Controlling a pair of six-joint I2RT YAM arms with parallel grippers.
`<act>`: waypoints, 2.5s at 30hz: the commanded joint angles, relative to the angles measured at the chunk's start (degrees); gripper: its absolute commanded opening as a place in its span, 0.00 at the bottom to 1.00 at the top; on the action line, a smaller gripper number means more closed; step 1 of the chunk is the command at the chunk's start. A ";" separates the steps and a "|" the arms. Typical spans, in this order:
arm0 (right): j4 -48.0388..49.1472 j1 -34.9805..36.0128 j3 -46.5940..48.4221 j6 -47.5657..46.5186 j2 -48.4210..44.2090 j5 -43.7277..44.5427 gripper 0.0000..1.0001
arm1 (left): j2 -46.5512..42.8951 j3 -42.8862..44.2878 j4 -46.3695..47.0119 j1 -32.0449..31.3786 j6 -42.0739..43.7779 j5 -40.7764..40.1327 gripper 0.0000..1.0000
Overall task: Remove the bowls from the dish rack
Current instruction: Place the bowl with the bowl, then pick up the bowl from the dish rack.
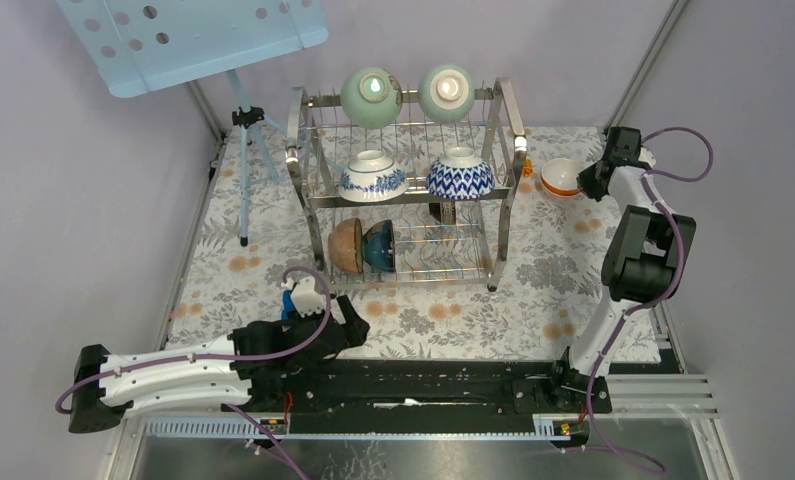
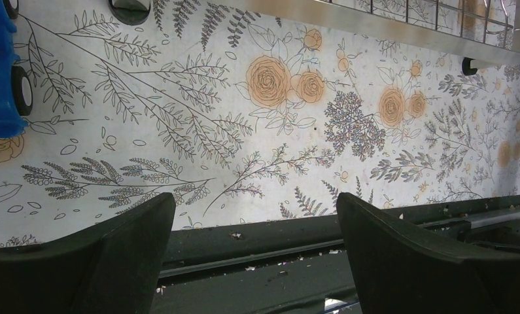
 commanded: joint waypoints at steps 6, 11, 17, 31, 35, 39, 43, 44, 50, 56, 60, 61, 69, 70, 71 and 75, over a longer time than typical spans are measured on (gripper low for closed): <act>-0.28 0.26 0.84 -1.13 0.91 -0.11 0.17 | -0.01 -0.93 1.01 0.02 -0.11 -0.33 0.99; -0.17 0.26 1.02 -1.11 1.02 -0.51 0.16 | 0.03 -1.04 1.05 0.04 -0.28 -0.34 0.99; -0.47 0.26 1.66 -0.63 -0.49 -1.01 0.33 | -0.19 -0.80 0.96 0.04 0.00 -0.33 0.99; 1.29 13.18 5.84 -4.23 -22.55 2.59 0.54 | -3.27 4.55 -4.17 -0.01 2.89 -2.21 0.99; 2.15 14.63 -0.90 -4.40 -35.03 4.81 0.54 | -5.48 5.67 -6.67 0.04 3.21 -3.71 0.99; -0.36 15.40 -6.95 -4.88 -46.87 5.77 0.54 | -7.50 5.70 -7.37 0.01 3.40 -4.31 0.99; -3.84 17.18 -11.81 -5.15 -58.79 4.23 0.55 | -7.37 7.28 -9.19 -0.01 3.42 -5.79 0.99; -5.06 17.88 -12.56 -5.35 -61.52 3.26 0.55 | -7.04 7.91 -9.87 -0.01 3.45 -6.30 0.99; -10.42 20.69 -20.62 -3.05 -76.60 -5.68 0.56 | -5.82 11.86 -13.13 0.04 2.44 -8.98 0.99; -7.04 21.09 -36.90 4.93 -88.66 -23.95 0.61 | -6.97 13.42 -19.15 -0.01 -5.40 -10.73 0.99; -1.17 21.95 -47.99 9.52 -93.20 -34.59 0.64 | -11.98 12.46 -20.56 0.04 -8.37 -10.53 0.99; 0.84 22.19 -49.86 10.36 -93.93 -37.44 0.64 | -13.71 11.83 -20.83 0.03 -9.27 -10.52 0.99; -2.75 25.61 -48.96 2.45 -94.46 -36.98 0.63 | -23.19 8.54 -19.28 -0.01 -8.33 -10.55 0.99; -2.72 25.92 -49.09 1.79 -94.35 -36.84 0.63 | -22.10 8.79 -19.30 0.02 -7.84 -10.79 0.99; -2.98 26.30 -49.20 1.11 -94.09 -36.56 0.63 | -20.63 9.19 -19.36 -0.01 -7.35 -10.93 0.99; -4.51 28.22 -49.43 -2.48 -90.93 -35.03 0.63 | -12.00 11.75 -18.98 0.04 -5.55 -11.80 0.99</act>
